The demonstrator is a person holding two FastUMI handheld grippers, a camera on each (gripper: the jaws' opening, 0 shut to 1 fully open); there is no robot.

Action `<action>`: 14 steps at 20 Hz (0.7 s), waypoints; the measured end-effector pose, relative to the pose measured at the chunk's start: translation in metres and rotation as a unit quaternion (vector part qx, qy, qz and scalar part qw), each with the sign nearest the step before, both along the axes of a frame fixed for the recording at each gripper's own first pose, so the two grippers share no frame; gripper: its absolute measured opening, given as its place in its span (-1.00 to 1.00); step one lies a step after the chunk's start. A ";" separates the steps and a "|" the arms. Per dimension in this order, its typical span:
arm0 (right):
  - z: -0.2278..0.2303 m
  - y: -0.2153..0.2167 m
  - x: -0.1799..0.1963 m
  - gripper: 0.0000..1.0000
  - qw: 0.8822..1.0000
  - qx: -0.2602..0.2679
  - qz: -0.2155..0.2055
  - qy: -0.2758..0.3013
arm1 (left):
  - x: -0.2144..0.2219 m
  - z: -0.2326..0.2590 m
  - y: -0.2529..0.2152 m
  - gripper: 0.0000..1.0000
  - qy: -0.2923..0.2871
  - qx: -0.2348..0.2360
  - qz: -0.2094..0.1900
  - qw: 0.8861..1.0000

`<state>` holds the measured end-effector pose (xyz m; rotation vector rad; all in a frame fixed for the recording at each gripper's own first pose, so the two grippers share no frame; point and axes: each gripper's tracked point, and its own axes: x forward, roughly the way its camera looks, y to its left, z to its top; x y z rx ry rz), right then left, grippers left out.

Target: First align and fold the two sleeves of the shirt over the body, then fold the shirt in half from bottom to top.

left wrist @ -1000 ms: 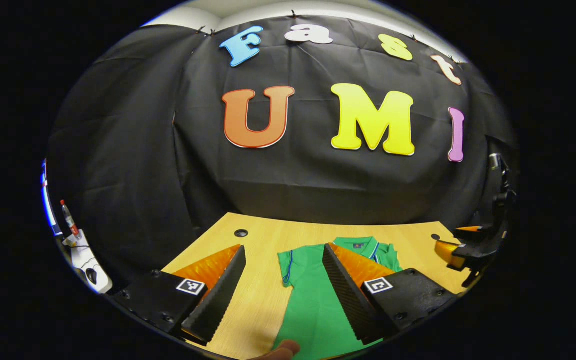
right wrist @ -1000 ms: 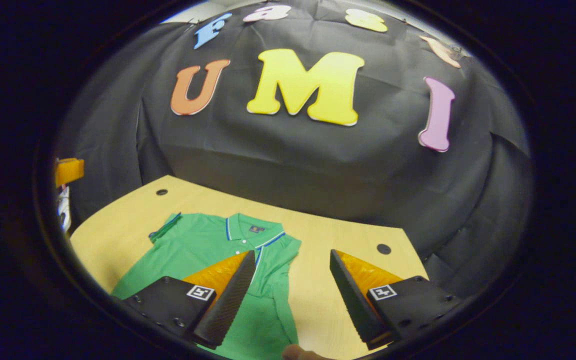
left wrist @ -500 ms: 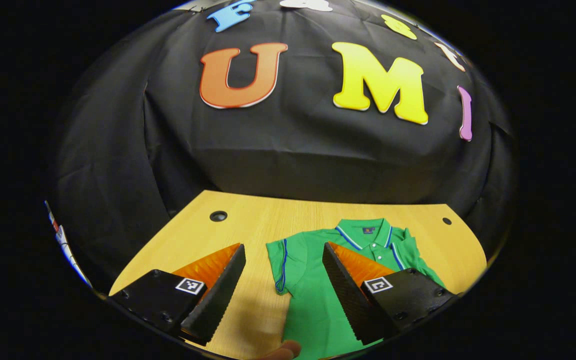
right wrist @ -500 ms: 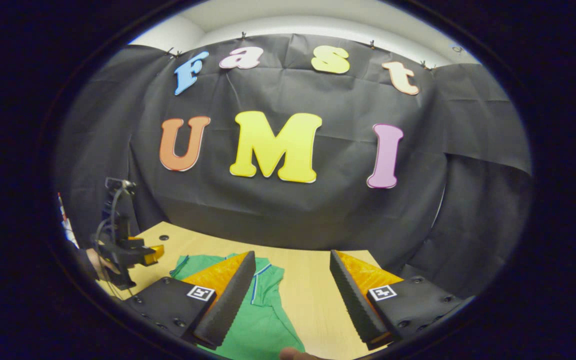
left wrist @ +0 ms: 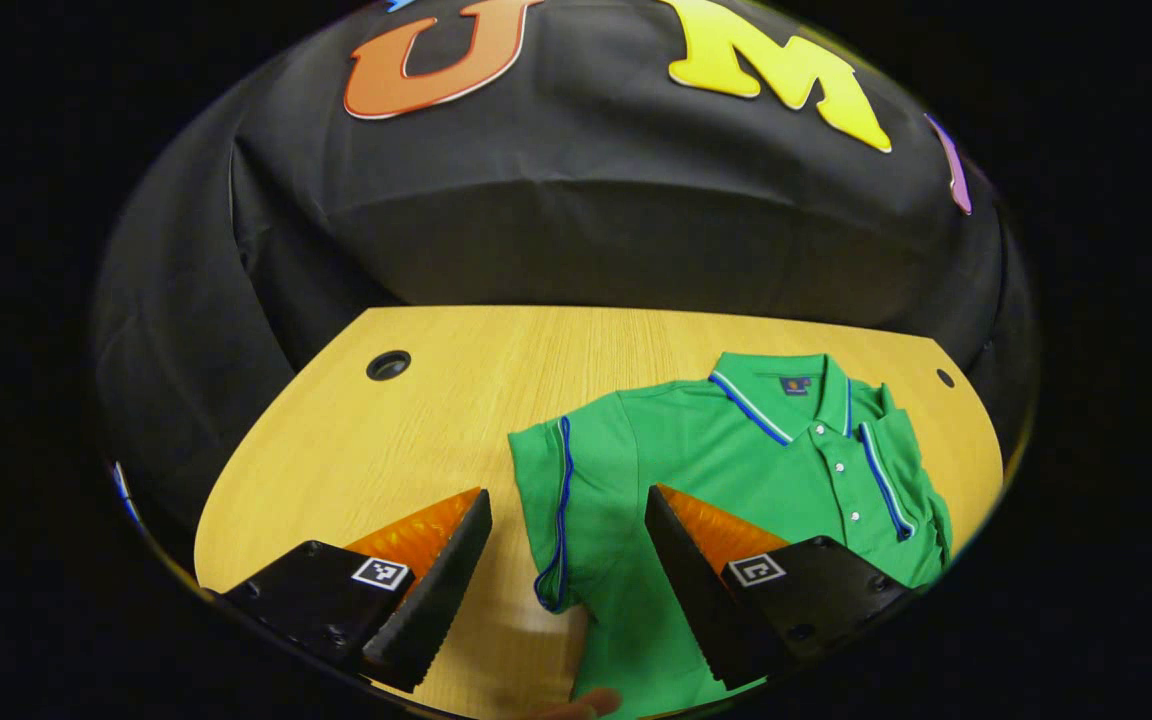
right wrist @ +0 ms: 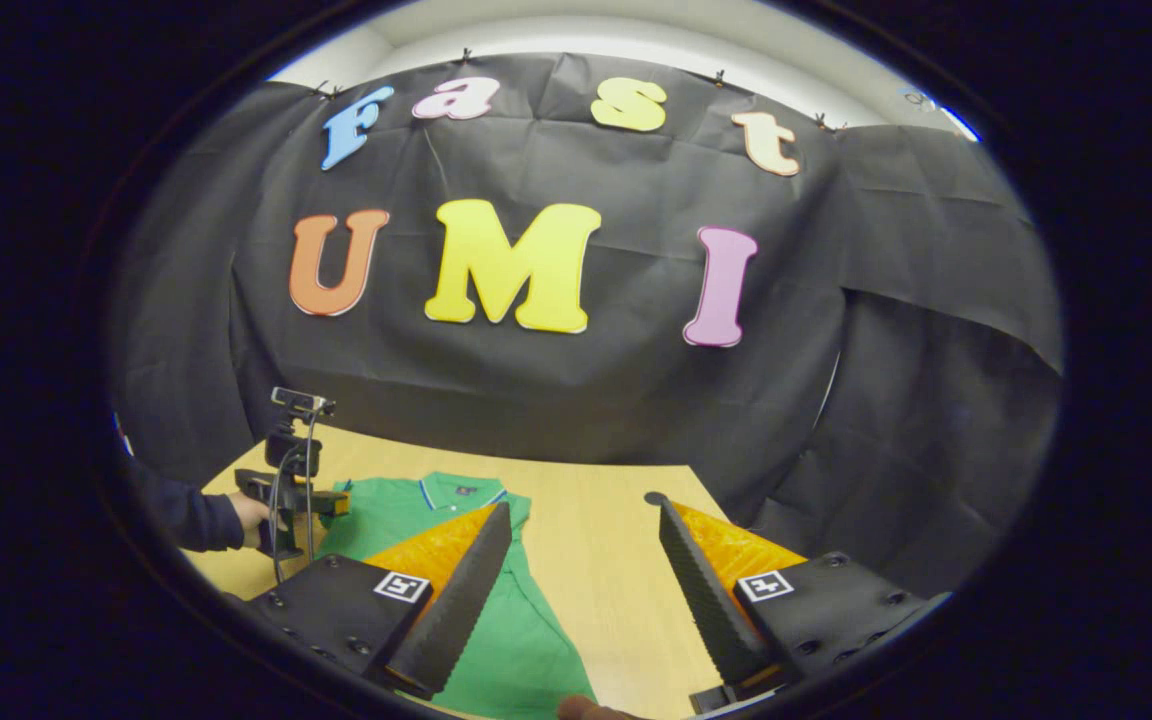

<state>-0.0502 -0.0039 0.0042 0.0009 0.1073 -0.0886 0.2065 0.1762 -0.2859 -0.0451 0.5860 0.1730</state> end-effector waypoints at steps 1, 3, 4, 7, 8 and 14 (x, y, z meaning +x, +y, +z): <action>-0.006 0.001 0.000 0.82 1.000 0.000 -0.001 0.008 | 0.004 -0.006 0.002 0.98 0.012 0.004 0.006 1.000; -0.013 0.003 0.000 0.92 1.000 -0.003 0.000 0.021 | 0.016 -0.015 0.008 0.97 0.025 0.009 0.023 0.999; -0.017 0.008 0.001 0.92 1.000 -0.002 0.008 0.029 | 0.017 -0.015 0.009 0.93 0.032 -0.001 0.030 0.999; -0.025 0.011 0.003 0.92 0.999 -0.016 0.017 0.045 | 0.023 -0.018 0.006 0.86 0.037 -0.029 0.041 0.998; -0.025 0.012 0.003 0.92 0.999 -0.021 0.017 0.046 | 0.025 -0.019 0.008 0.80 0.037 -0.024 0.041 0.998; -0.019 0.020 0.006 0.91 0.998 -0.041 0.028 0.043 | 0.022 -0.033 0.007 -0.04 0.074 -0.012 0.025 0.997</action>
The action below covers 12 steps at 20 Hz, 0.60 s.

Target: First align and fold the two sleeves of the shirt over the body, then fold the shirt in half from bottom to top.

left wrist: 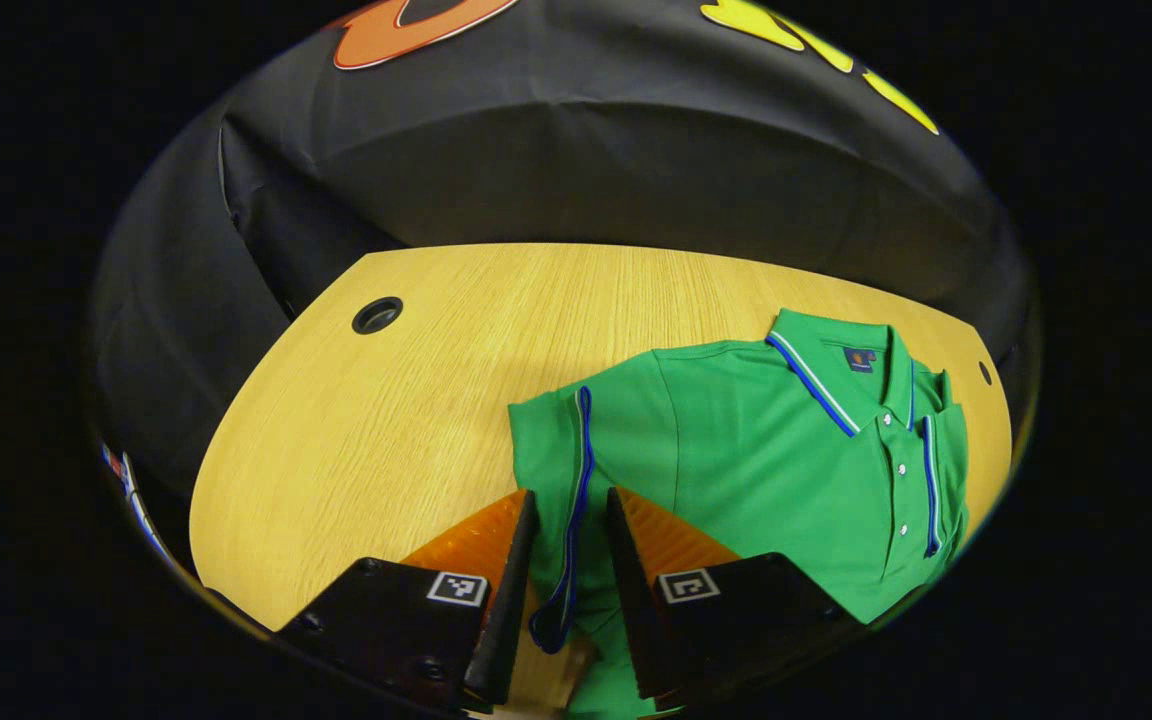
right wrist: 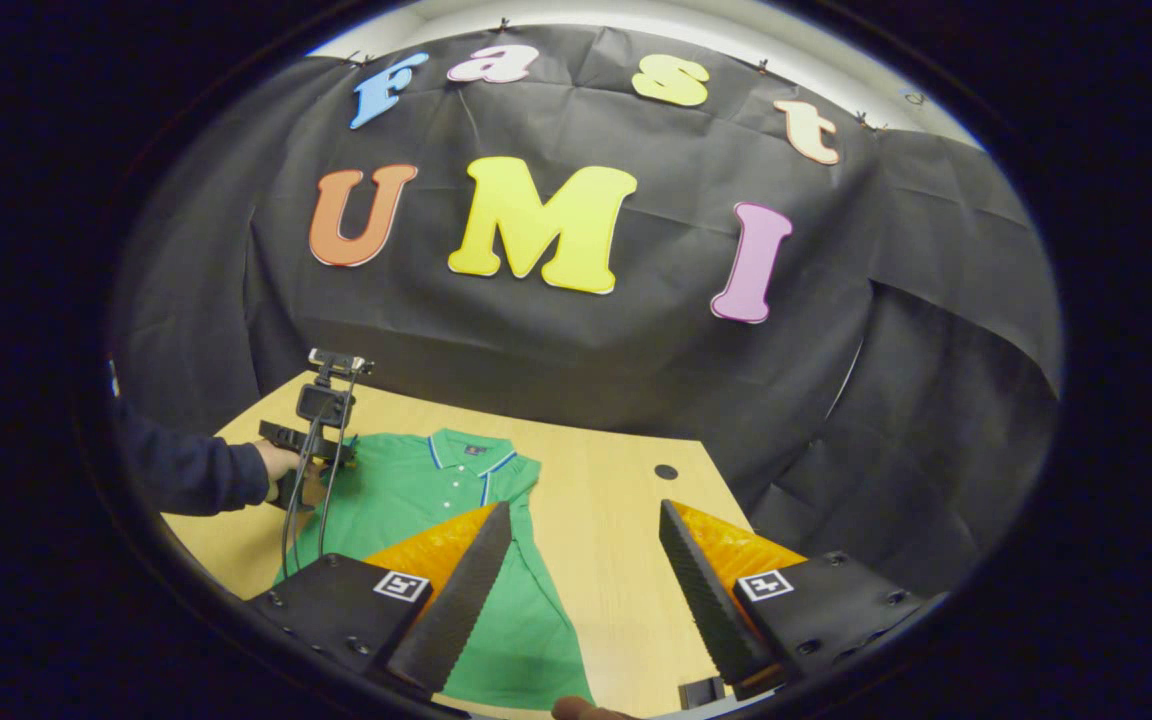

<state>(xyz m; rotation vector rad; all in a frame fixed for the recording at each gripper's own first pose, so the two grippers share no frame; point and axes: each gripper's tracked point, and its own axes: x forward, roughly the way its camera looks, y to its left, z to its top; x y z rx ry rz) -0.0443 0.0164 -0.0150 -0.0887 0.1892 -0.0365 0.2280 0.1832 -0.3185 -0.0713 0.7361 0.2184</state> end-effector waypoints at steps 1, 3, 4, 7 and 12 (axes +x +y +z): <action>0.000 0.000 0.000 0.92 1.000 -0.001 0.001 0.001 | -0.001 -0.001 0.001 -0.09 0.003 0.000 -0.003 1.000; -0.002 0.001 -0.001 0.91 1.000 -0.002 0.002 0.004 | 0.000 -0.002 0.001 -0.32 0.007 0.001 -0.007 1.000; -0.003 0.001 -0.001 0.92 1.000 -0.002 0.002 0.006 | -0.001 -0.001 0.002 -0.55 0.008 -0.001 -0.011 1.000; -0.005 0.002 0.001 0.91 1.000 0.000 0.003 0.009 | -0.001 -0.001 0.002 -0.75 0.017 -0.011 -0.018 1.000; -0.009 0.007 -0.003 0.92 1.000 -0.001 0.008 0.012 | 0.000 0.000 0.004 -0.89 0.031 -0.014 -0.032 0.999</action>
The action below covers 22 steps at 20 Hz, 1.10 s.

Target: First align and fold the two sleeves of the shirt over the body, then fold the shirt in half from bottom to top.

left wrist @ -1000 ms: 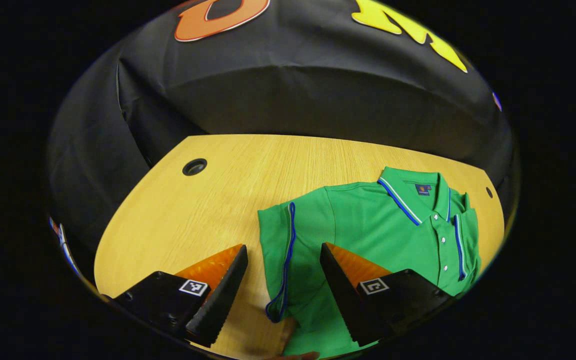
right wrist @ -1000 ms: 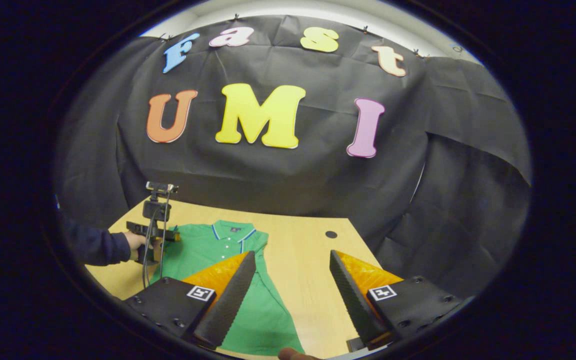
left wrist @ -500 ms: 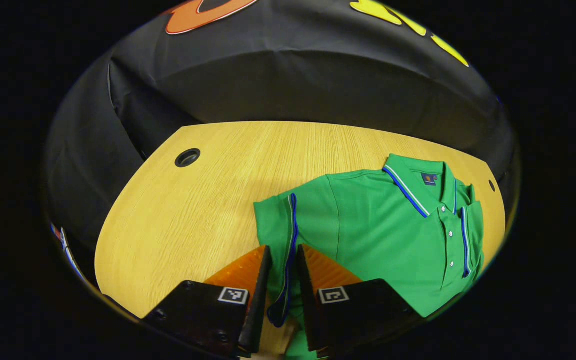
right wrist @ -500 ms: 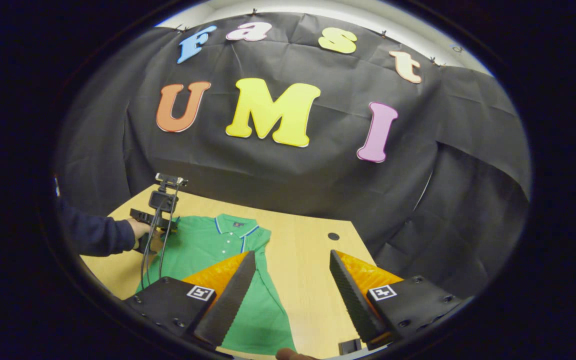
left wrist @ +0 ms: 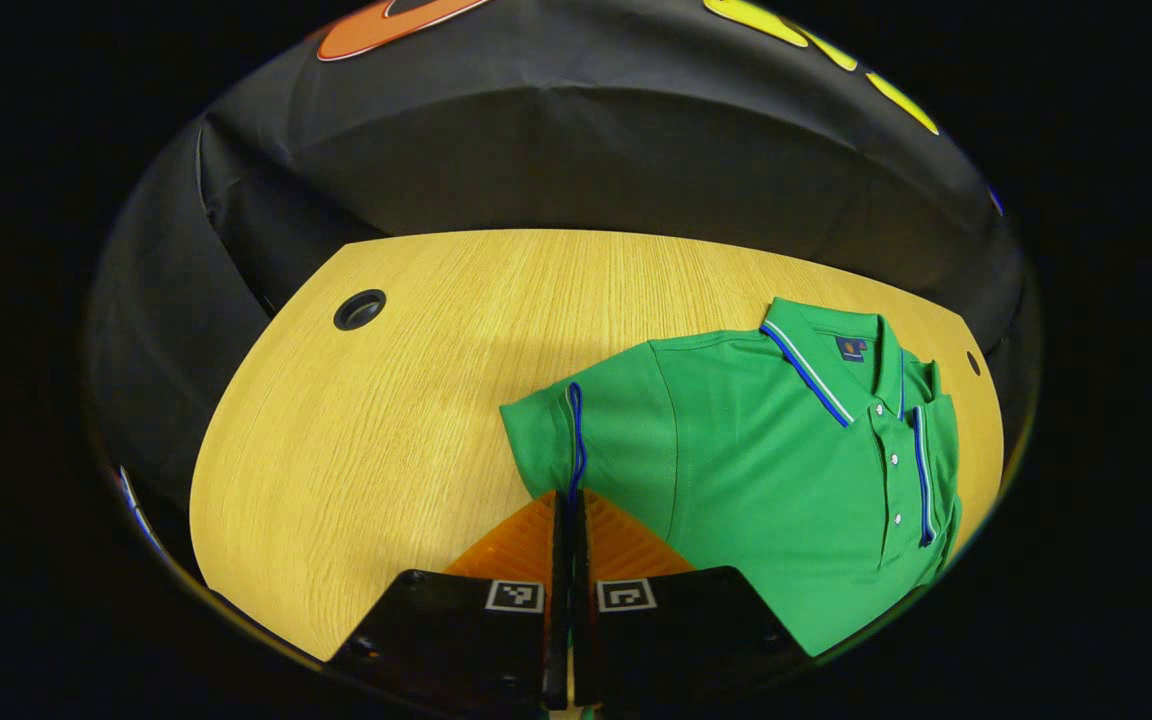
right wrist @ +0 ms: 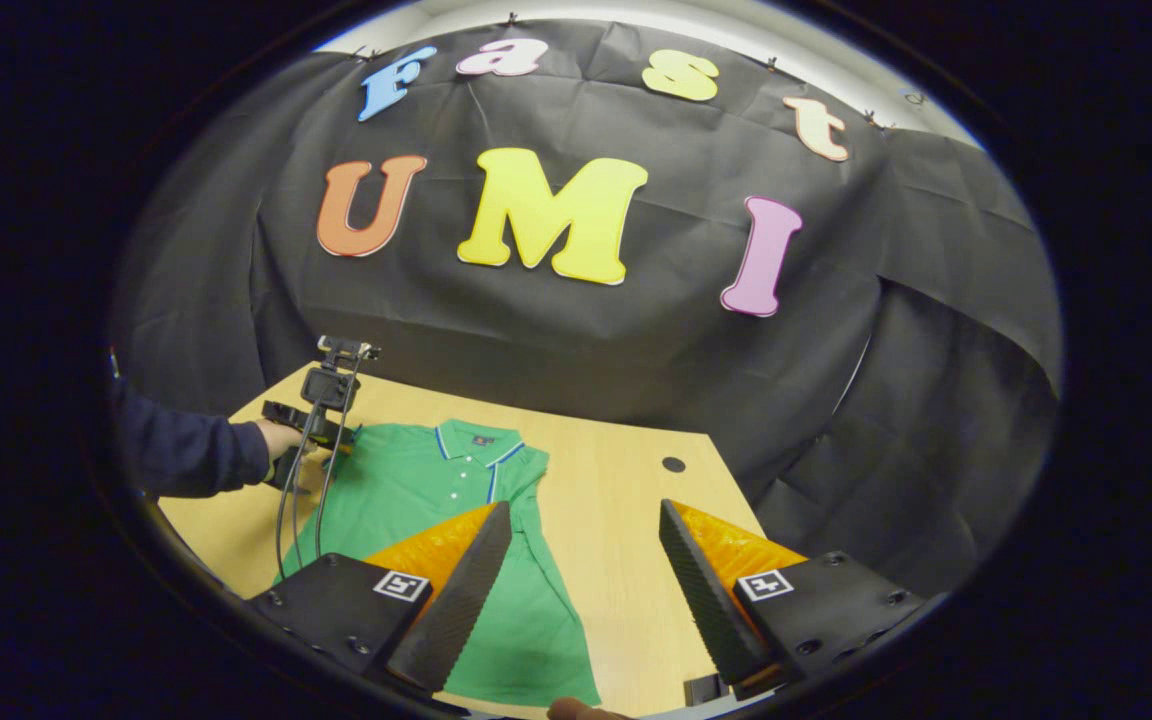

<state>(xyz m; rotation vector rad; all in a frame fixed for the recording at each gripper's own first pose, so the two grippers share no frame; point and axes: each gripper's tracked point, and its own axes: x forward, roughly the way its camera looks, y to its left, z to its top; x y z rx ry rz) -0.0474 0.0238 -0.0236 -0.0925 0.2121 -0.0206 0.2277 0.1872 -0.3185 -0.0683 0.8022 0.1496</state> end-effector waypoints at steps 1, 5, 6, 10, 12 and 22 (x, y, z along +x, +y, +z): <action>0.003 0.002 -0.001 0.92 1.000 0.000 0.002 -0.003 | 0.000 0.002 0.002 -0.90 0.001 0.006 -0.001 1.000; 0.007 0.003 -0.002 0.92 1.000 0.002 0.005 -0.012 | 0.001 0.028 0.001 -0.92 -0.026 0.017 -0.008 0.999; 0.006 0.004 -0.001 0.92 1.000 0.004 0.006 -0.011 | 0.001 0.034 -0.001 -0.92 -0.031 0.020 -0.012 0.999; 0.008 0.006 0.000 0.92 1.000 0.014 0.009 -0.015 | 0.004 0.062 -0.021 -0.92 -0.055 0.039 -0.040 0.997; 0.007 0.005 0.000 0.91 1.000 0.013 0.007 -0.015 | 0.007 0.071 -0.038 -0.92 -0.064 0.047 -0.060 0.995; -0.011 -0.012 -0.009 0.92 1.000 0.015 -0.017 0.008 | 0.015 0.061 -0.115 -0.93 -0.055 0.086 -0.152 0.983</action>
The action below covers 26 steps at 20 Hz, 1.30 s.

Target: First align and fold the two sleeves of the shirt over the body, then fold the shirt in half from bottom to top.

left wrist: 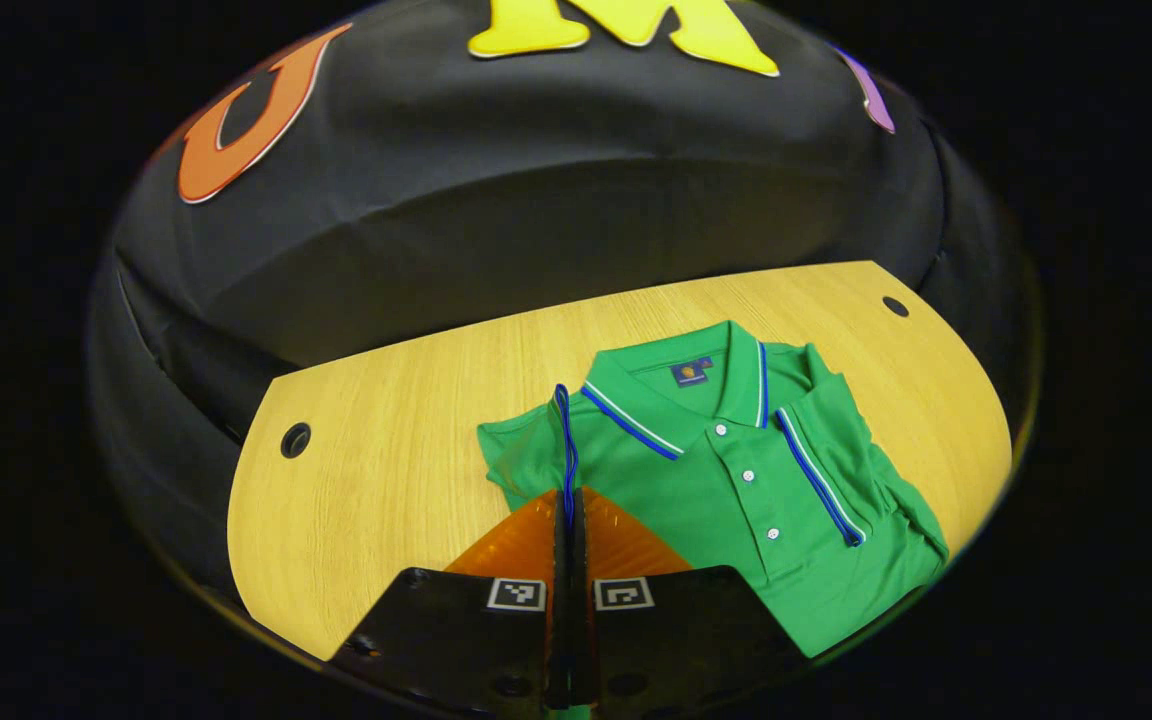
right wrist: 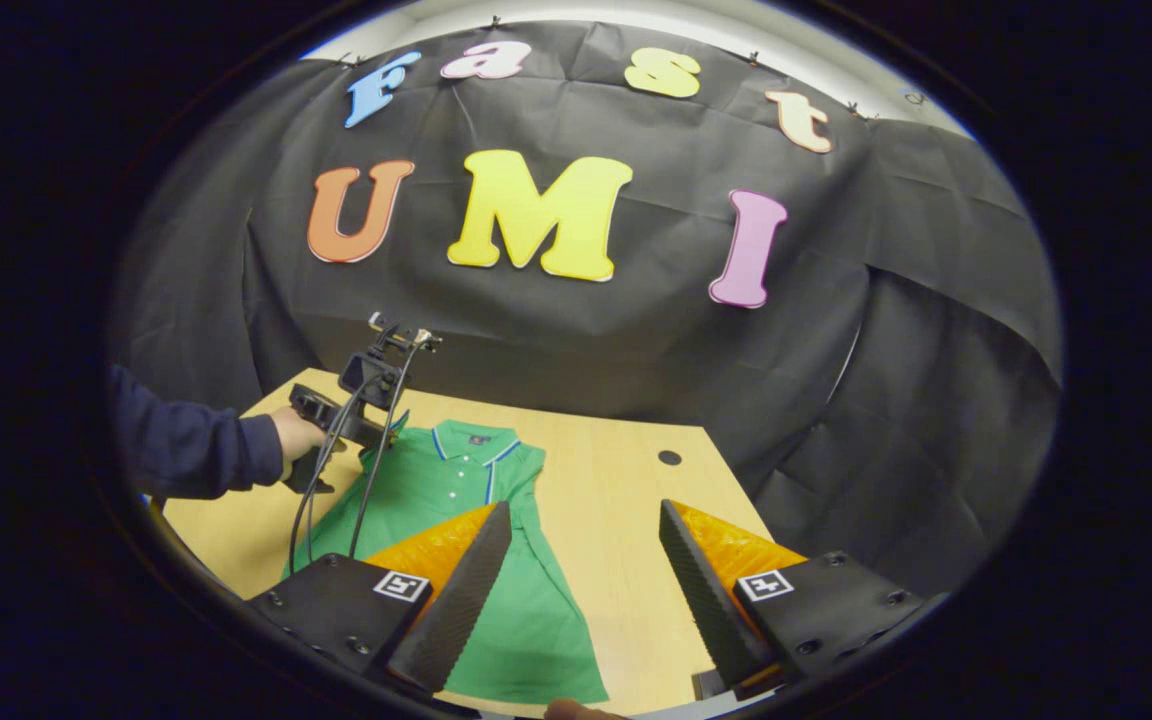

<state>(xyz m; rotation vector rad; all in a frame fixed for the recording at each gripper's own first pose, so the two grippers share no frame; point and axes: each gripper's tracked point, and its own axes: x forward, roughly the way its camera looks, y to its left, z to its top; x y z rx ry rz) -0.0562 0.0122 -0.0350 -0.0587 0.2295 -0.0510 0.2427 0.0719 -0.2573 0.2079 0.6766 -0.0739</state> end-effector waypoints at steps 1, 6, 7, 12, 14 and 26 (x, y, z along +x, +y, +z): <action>-0.002 -0.002 -0.002 0.82 1.000 0.000 -0.003 0.004 | 0.001 -0.005 -0.005 -0.92 0.004 0.010 -0.007 1.000; -0.011 -0.011 -0.007 0.92 1.000 0.005 -0.018 0.011 | -0.006 -0.029 -0.026 -0.84 0.038 -0.007 -0.024 0.999; -0.013 -0.013 -0.008 0.92 1.000 0.006 -0.020 0.012 | -0.007 -0.029 -0.029 -0.83 0.040 -0.016 -0.028 0.999; -0.019 -0.016 -0.009 0.91 0.999 0.016 -0.028 0.013 | -0.011 -0.009 -0.038 0.23 0.018 -0.051 -0.036 0.998; -0.017 -0.014 -0.005 0.82 0.999 0.021 -0.025 0.011 | -0.017 0.002 -0.035 0.92 0.007 -0.057 -0.026 0.998; -0.040 -0.002 0.042 0.82 0.998 0.032 0.034 0.030 | -0.149 0.064 0.033 0.96 -0.031 -0.100 0.047 0.993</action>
